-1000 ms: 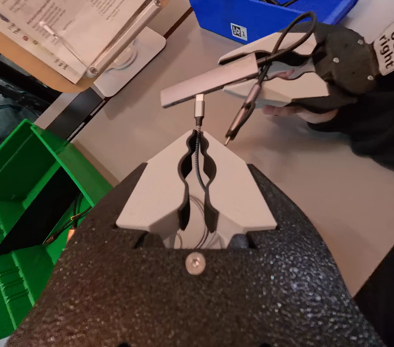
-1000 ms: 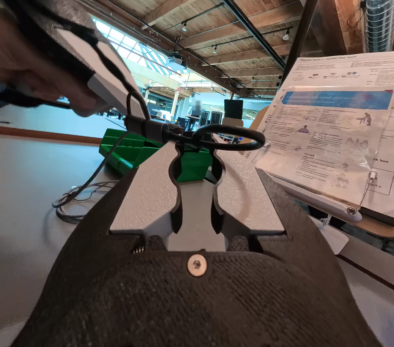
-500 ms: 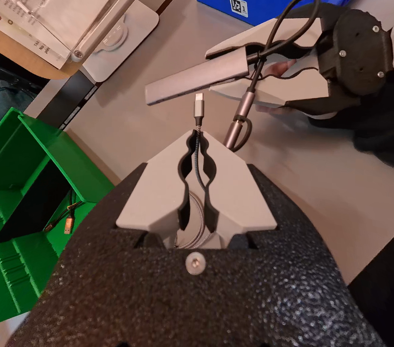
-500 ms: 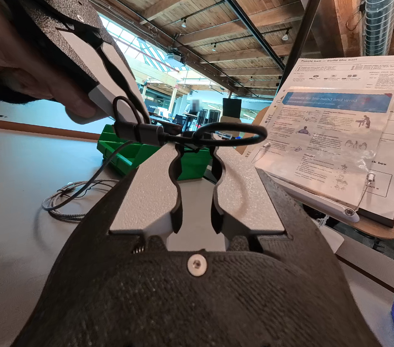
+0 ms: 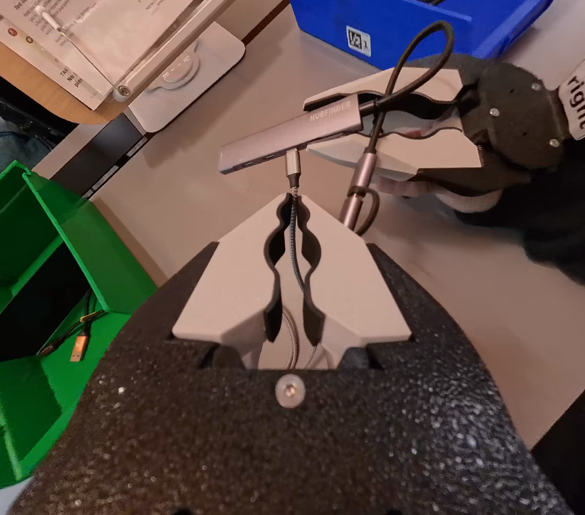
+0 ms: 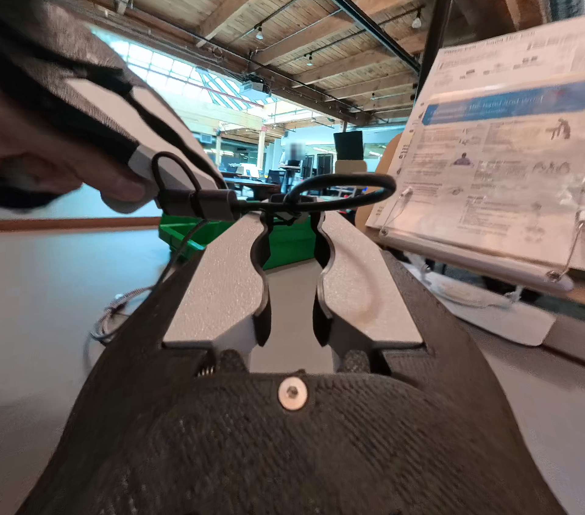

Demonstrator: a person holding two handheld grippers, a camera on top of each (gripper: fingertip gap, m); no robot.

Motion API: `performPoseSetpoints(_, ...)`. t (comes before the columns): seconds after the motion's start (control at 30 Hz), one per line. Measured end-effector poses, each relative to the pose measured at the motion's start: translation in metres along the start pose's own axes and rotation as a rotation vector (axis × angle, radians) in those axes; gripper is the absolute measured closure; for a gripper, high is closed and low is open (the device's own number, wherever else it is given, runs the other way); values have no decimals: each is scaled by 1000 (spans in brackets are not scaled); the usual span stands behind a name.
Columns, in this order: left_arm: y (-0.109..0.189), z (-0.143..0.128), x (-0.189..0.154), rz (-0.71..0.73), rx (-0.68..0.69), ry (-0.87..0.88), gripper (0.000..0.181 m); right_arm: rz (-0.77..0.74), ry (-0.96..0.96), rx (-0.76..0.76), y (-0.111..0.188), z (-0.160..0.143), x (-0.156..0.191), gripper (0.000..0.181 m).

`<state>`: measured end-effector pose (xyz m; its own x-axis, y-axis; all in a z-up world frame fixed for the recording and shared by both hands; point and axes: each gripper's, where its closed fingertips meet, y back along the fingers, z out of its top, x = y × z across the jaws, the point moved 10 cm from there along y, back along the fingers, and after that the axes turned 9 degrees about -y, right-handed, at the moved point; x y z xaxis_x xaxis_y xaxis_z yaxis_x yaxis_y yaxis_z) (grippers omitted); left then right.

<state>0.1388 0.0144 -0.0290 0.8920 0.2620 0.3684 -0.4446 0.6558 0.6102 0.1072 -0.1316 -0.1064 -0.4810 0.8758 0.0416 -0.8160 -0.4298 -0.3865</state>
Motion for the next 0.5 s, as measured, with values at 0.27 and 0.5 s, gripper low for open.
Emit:
performPoseSetpoints(0.27,-7,-7,0,-108,-259,191,180,9,-101,-74,5,7,-12,160)
performPoseSetpoints(0.5,-18,-22,-1,-198,-352,436,168,35,-40,-90,4,9,-4,160)
